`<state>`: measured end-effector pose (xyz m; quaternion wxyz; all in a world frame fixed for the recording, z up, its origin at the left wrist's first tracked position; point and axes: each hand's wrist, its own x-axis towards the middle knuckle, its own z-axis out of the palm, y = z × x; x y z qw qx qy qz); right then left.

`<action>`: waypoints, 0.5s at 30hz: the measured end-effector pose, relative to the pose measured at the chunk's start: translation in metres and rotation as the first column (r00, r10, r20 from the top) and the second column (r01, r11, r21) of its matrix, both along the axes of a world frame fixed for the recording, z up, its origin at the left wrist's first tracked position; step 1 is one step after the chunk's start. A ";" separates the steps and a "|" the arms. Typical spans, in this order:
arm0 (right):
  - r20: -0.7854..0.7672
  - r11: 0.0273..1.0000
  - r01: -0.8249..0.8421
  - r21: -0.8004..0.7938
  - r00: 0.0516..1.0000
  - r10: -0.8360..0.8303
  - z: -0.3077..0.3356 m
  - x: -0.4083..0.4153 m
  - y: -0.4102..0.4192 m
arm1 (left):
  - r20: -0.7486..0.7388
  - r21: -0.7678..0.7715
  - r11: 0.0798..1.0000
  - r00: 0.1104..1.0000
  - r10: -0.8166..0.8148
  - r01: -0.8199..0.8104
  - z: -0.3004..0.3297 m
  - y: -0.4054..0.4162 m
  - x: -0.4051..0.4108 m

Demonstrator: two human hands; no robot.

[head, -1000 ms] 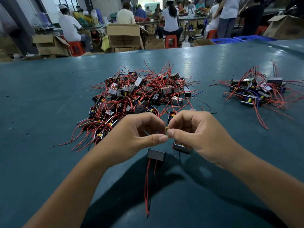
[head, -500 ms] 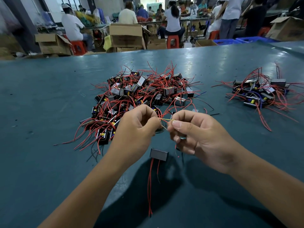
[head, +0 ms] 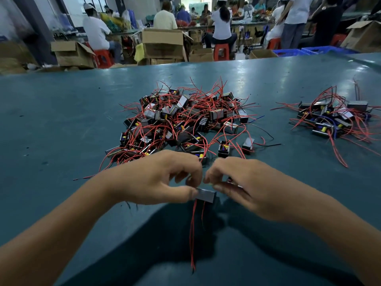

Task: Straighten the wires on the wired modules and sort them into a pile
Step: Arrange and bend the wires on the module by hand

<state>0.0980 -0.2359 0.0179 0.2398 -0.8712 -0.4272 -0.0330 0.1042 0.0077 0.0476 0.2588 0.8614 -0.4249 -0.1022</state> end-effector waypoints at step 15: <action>-0.013 0.964 0.131 -0.232 0.990 -0.137 -0.016 -0.002 0.021 | 0.142 0.211 0.977 0.989 -0.029 -0.002 -0.031 -0.002 0.022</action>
